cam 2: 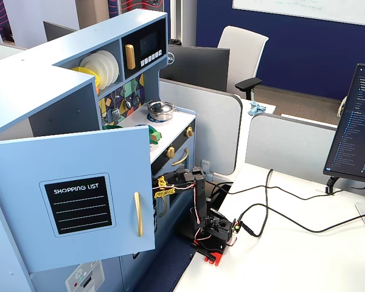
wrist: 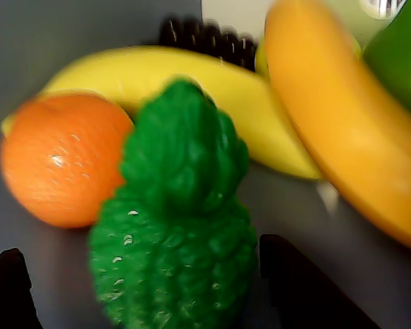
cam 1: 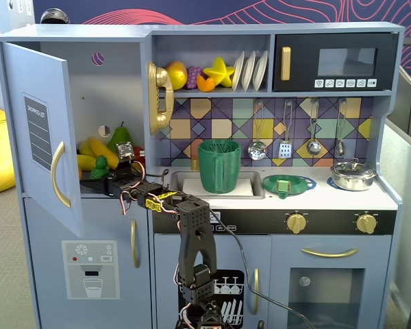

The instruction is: Pick up the green pineapple from the left cabinet and place it in the green recipient

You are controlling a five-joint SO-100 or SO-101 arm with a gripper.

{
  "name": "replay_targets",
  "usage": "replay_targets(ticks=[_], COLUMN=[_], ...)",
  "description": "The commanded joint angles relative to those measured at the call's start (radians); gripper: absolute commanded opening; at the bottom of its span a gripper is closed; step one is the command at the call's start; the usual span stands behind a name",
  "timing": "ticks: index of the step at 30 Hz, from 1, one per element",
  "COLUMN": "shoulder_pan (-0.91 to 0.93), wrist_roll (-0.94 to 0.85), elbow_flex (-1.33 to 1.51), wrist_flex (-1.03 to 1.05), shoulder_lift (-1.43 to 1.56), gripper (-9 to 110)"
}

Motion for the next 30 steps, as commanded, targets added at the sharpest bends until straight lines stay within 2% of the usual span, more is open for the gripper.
replay_targets(ticks=[1,3,4,6,9,11,18,24,30], shoulder_pan=[-0.012,-0.011,-0.008,-0.003,0.005,0.006,-0.017,-0.035,-0.049], wrist_roll=[0.012,0.009,-0.008,-0.014,0.074,0.038,-0.316,-0.443,-0.301], elbow_flex=[-0.158,-0.204,-0.230,-0.290,-0.321,-0.295,-0.005,0.233,0.232], wrist_flex=[0.015,0.038,0.054,0.091,0.092,0.086,0.183,0.348,0.666], shoulder_lift=[-0.040,-0.084,-0.112,-0.164,-0.181,-0.146,0.235,0.664,1.009], gripper=[35,31,24,0,0,0,0,0,0])
